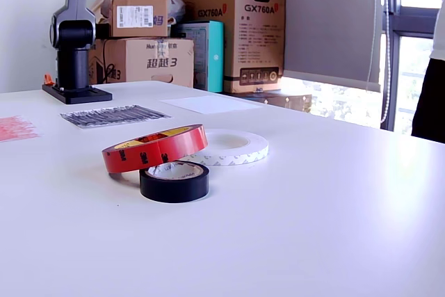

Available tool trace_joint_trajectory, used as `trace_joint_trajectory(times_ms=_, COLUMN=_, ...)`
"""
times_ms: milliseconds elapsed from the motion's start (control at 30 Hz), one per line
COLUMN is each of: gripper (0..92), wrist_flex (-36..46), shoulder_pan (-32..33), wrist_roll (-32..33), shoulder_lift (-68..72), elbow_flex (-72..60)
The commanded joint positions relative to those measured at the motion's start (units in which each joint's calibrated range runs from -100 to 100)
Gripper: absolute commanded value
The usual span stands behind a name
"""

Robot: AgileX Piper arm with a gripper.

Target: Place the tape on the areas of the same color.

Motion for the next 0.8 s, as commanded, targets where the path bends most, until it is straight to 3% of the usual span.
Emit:
trace_joint_trajectory(times_ms=0, gripper=0.2, wrist_flex=2.6, shoulder_pan=-1.4, wrist_roll=4.2, shoulder_lift=1.6, elbow_flex=-0.5)
trace_joint_trajectory(times_ms=267, gripper=0.2, wrist_flex=2.1, shoulder_pan=-3.4, wrist_roll=4.8, shoulder_lift=4.2, elbow_flex=-0.7)
trace_joint_trajectory(times_ms=767, gripper=0.2, wrist_flex=1.8, shoulder_pan=-1.0, wrist_roll=4.1, shoulder_lift=13.2, elbow_flex=-6.3)
